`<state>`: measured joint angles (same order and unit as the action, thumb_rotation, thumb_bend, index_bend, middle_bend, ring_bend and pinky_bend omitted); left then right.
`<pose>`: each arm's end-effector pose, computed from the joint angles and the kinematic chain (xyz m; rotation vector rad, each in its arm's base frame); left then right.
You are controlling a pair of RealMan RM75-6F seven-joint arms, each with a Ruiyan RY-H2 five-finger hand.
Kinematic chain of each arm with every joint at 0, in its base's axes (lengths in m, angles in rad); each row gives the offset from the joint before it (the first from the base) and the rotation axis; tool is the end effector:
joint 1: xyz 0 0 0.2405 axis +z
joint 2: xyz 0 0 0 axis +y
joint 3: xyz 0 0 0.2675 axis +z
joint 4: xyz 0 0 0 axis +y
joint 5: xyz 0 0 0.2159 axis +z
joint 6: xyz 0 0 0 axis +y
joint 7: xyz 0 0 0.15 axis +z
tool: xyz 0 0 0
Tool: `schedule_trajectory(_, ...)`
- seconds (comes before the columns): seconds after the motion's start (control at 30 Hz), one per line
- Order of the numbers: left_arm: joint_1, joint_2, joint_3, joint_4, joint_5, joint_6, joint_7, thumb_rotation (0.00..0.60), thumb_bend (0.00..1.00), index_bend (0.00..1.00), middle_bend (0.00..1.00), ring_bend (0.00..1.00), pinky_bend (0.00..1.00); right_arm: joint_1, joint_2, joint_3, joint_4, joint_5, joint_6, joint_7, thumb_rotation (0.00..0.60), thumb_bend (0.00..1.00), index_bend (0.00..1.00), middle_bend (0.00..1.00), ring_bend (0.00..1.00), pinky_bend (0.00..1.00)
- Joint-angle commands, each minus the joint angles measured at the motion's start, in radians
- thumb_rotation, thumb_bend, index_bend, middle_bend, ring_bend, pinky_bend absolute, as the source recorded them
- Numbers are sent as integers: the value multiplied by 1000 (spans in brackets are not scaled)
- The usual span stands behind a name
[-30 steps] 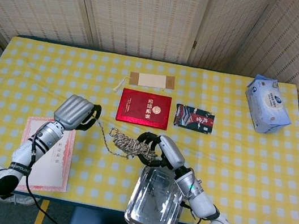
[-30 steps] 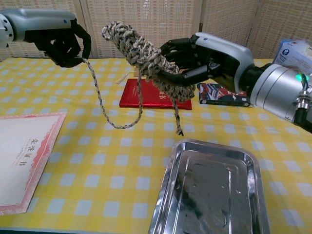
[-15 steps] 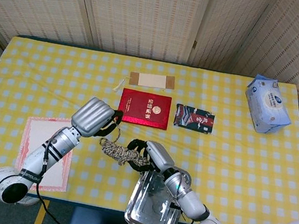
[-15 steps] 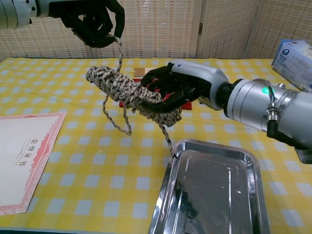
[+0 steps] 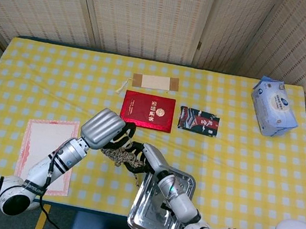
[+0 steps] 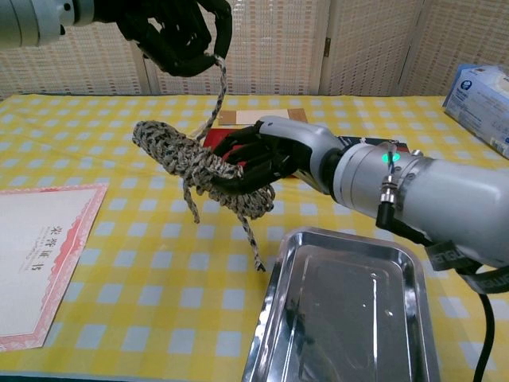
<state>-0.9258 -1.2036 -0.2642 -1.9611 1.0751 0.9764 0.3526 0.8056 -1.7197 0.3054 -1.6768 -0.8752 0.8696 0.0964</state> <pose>-0.0262 0.3405 0.0717 -2.0233 -0.8099 -1.2218 -0.0525 -0.3141 -0.0795 1.6205 -1.9410 1.3134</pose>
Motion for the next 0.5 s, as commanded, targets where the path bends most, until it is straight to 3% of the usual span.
schedule_trajectory(0.03, 13, 5, 9, -10, 18, 6, -23, 600, 543, 633, 829, 802, 767, 3, -50, 46, 28, 64, 42, 14, 600, 581, 795, 701, 788, 646)
schedule_trajectory(0.23, 60, 38, 45, -32, 91, 11, -103, 600, 542, 634, 829, 802, 767, -15, -120, 104, 85, 77, 129, 57, 600, 581, 805, 709, 793, 654)
schedule_trajectory(0.5, 132, 90, 109, -7, 180, 12, -207, 600, 543, 636, 829, 802, 767, -76, -144, 157, 128, -36, 174, 231, 600, 580, 805, 709, 793, 654)
